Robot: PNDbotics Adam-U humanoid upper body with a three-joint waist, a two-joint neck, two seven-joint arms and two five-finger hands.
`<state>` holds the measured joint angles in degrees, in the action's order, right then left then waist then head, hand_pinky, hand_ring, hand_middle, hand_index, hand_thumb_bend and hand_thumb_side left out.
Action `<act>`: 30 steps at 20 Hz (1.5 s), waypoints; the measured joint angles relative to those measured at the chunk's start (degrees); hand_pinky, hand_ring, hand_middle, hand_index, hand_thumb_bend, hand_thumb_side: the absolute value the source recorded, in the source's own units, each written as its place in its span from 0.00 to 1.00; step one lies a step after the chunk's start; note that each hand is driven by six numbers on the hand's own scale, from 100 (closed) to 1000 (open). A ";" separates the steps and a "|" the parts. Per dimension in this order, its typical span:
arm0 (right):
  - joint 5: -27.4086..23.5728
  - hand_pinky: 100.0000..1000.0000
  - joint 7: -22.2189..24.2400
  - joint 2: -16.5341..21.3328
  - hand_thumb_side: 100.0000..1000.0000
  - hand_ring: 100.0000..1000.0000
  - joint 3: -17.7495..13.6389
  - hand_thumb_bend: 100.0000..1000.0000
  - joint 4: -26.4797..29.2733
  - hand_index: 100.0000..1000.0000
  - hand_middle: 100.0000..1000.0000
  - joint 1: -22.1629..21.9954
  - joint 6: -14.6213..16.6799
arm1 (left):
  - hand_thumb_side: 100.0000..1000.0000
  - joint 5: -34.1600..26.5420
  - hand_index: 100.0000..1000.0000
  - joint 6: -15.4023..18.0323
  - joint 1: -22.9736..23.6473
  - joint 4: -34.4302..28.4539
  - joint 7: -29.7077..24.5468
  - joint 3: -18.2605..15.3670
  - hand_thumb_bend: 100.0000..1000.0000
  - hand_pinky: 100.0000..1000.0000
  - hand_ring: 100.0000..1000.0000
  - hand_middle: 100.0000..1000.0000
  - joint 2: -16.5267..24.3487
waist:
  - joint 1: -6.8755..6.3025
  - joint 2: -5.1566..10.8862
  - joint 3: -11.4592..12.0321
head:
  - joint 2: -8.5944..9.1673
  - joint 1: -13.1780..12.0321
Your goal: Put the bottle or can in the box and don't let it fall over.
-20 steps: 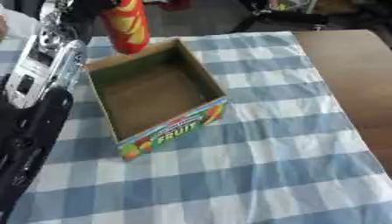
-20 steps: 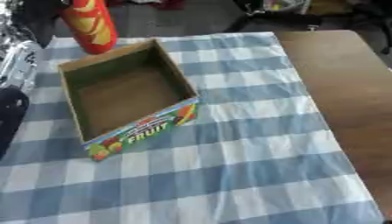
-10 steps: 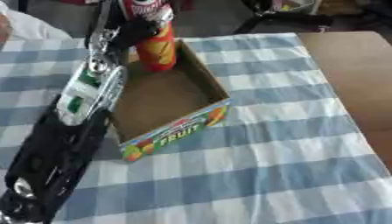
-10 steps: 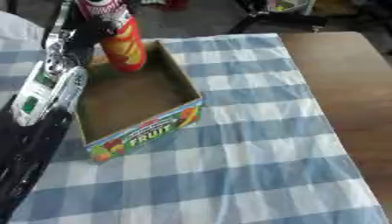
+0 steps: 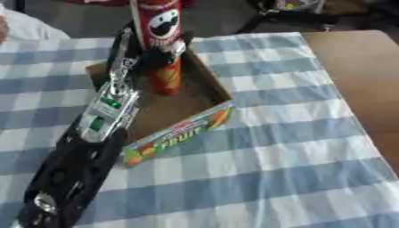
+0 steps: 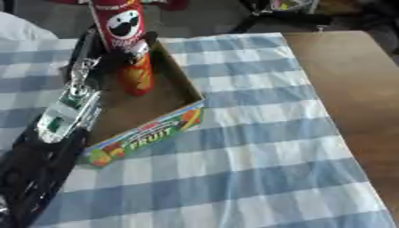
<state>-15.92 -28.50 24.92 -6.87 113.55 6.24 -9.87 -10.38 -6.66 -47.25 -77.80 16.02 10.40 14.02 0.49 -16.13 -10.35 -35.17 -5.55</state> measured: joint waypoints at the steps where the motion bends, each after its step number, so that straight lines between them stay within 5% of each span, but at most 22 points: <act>1: 0.00 0.86 0.00 0.00 0.83 1.00 -0.01 0.00 0.00 0.75 0.90 0.00 0.00 | 0.05 0.46 0.75 0.21 0.05 0.17 -0.49 0.03 0.86 1.00 0.89 0.73 0.00 | 0.00 0.00 0.07 | 0.00 0.11; 3: 0.00 0.86 0.00 0.00 0.83 1.00 -0.05 0.00 0.00 0.75 0.90 -0.01 0.00 | 0.17 1.59 0.84 0.53 0.27 0.49 -1.74 0.22 1.00 1.00 0.98 0.81 0.00 | 0.02 0.00 0.11 | 0.00 0.21; 6: 0.00 0.86 -0.01 -0.01 0.83 1.00 -0.12 0.00 0.00 0.75 0.90 -0.11 0.01 | 0.23 3.50 0.82 0.66 0.36 0.98 -3.83 0.33 1.00 1.00 0.99 0.81 0.02 | 0.04 0.00 0.13 | 0.00 0.25; 16: 0.00 0.86 -0.04 -0.02 0.82 1.00 -0.15 0.00 0.00 0.75 0.89 -0.40 0.04 | 0.14 9.10 0.80 0.48 0.80 -0.01 -6.18 -0.42 0.98 1.00 0.98 0.79 0.66 | 0.37 0.16 0.60 | 0.00 0.69; 17: 0.00 0.86 -0.04 -0.02 0.87 1.00 -0.15 0.00 0.00 0.75 0.89 -0.49 0.04 | 1.00 9.22 0.80 0.37 0.87 -0.19 -6.07 -0.43 0.83 1.00 0.96 0.79 0.66 | 0.37 0.17 0.60 | 0.00 0.70; 18: 0.00 0.86 -0.07 -0.01 0.81 1.00 -0.19 0.00 0.00 0.75 0.89 -0.70 0.07 | 0.14 9.39 0.80 0.34 0.86 -0.46 -5.99 -0.46 0.93 1.00 0.94 0.78 0.68 | 0.35 0.27 0.80 | -0.03 0.89; 22: 0.03 0.86 -0.57 0.05 0.80 1.00 -0.76 0.00 0.00 0.75 0.89 -2.38 0.44 | 0.14 9.87 0.80 1.56 2.00 -3.91 -4.94 -3.02 0.90 1.00 0.95 0.78 3.79 | 0.35 2.56 3.06 | -1.22 2.88; 30: 0.06 0.86 -0.91 0.63 0.77 1.00 -1.27 0.00 0.00 0.75 0.89 -3.34 1.20 | 0.17 4.91 0.79 1.92 9.31 -14.29 -1.82 -9.21 0.79 1.00 0.93 0.78 13.65 | 1.32 3.78 4.14 | -2.55 4.39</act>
<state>-15.86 -29.41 25.54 -8.14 113.55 2.90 -8.67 -5.47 -4.75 -37.93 -92.09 14.21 1.19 27.67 1.81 -12.35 -6.22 -37.72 -1.16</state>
